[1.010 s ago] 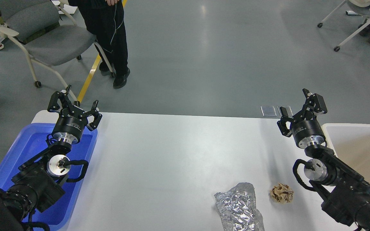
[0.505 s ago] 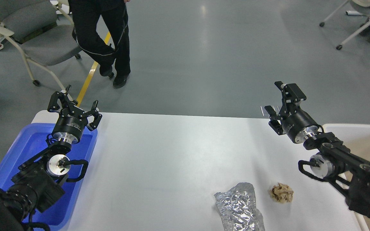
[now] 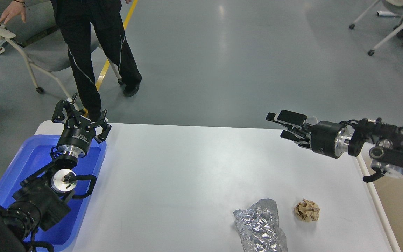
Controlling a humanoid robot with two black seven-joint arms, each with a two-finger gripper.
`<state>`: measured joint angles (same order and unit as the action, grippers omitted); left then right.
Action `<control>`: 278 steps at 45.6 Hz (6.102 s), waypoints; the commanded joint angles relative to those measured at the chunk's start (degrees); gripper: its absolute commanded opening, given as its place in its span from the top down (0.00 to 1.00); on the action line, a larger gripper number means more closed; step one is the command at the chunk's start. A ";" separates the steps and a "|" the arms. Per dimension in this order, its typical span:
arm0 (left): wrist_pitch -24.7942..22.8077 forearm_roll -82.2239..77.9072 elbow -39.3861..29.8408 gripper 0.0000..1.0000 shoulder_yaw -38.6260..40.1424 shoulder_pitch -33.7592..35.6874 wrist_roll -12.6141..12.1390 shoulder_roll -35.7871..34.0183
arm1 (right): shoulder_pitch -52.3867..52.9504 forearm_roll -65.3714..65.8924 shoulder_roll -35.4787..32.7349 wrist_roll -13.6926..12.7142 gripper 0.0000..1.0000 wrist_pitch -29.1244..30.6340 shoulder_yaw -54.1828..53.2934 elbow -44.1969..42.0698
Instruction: Tidy desktop
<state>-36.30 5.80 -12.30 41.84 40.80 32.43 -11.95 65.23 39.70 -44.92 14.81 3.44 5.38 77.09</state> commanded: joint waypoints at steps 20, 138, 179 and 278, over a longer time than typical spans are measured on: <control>0.00 0.00 0.00 0.00 0.00 -0.02 0.00 0.00 | 3.24 11.72 1.85 -22.90 0.00 15.19 17.83 7.55; 0.09 0.00 0.00 0.00 0.08 -0.02 0.00 0.00 | 13.85 14.35 -8.51 -20.18 1.00 30.29 9.39 9.57; 0.09 0.00 0.00 0.00 0.00 -0.02 0.00 0.00 | 25.48 6.99 -24.60 -15.35 1.00 37.44 3.59 -3.51; 0.00 0.00 0.00 0.00 0.00 -0.02 0.09 0.00 | -37.37 -68.00 19.25 -4.53 1.00 1.05 -22.96 -75.16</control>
<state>-36.29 5.80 -12.30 41.85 40.78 32.50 -11.95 28.14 -28.36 -27.46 10.28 4.62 -17.26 4.17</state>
